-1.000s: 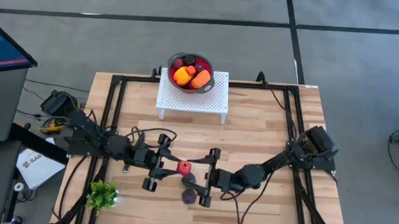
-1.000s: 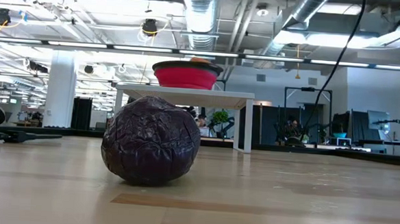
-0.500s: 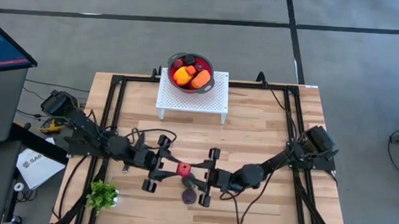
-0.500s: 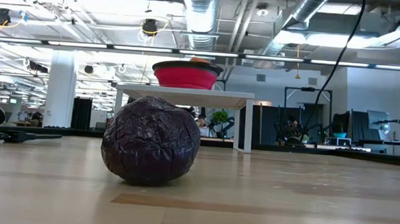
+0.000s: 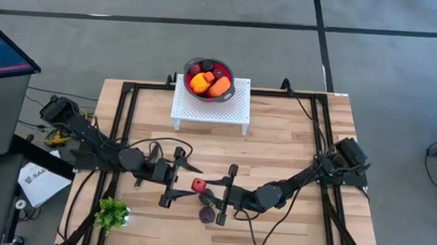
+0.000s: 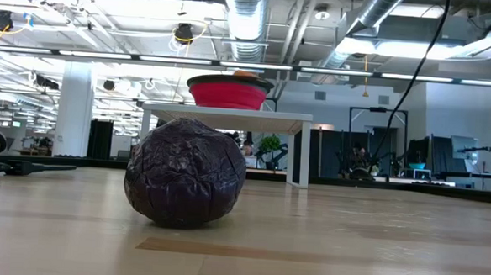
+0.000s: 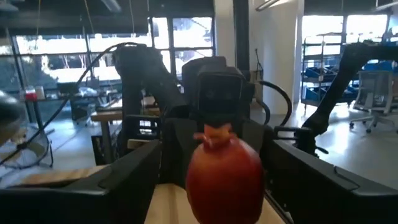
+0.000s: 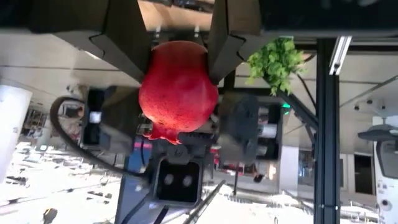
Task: Pick & Place Fruit
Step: Put the red pomegranate into the red strainer bowl on the shelf
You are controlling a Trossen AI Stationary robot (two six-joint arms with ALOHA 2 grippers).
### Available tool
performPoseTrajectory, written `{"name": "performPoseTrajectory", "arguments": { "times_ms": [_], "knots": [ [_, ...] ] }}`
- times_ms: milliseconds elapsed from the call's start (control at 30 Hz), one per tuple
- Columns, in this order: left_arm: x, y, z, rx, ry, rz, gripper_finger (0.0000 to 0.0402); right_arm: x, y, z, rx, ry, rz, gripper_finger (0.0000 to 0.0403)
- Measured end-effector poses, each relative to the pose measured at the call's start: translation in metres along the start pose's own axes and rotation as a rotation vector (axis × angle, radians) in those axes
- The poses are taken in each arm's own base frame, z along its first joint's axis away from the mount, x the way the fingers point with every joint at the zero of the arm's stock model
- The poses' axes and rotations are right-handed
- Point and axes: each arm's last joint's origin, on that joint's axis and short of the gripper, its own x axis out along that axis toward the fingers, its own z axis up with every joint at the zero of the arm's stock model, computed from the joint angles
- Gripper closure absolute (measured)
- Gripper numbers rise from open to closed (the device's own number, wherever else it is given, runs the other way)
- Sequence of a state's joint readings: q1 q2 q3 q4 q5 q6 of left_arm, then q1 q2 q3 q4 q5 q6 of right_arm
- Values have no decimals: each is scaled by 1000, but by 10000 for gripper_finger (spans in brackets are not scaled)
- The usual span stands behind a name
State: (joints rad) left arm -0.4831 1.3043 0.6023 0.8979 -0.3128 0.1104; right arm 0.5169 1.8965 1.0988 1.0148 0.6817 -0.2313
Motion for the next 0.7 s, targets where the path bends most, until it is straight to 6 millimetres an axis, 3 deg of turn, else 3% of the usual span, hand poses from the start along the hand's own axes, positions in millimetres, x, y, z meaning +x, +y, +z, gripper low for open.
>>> {"name": "performPoseTrajectory", "arguments": {
  "times_ms": [100,467,567,700],
  "knots": [
    [-4,2,4,-16,20,18,115,1,-1,-1,5,10,-2,274],
    [-8,5,7,-57,59,28,205,1,-1,-1,4,12,-3,266],
    [-8,5,4,-79,86,-1,204,1,-1,-2,1,15,-3,265],
    [-7,6,3,-103,94,-5,173,2,-2,-1,6,9,-6,264]
  ]
}}
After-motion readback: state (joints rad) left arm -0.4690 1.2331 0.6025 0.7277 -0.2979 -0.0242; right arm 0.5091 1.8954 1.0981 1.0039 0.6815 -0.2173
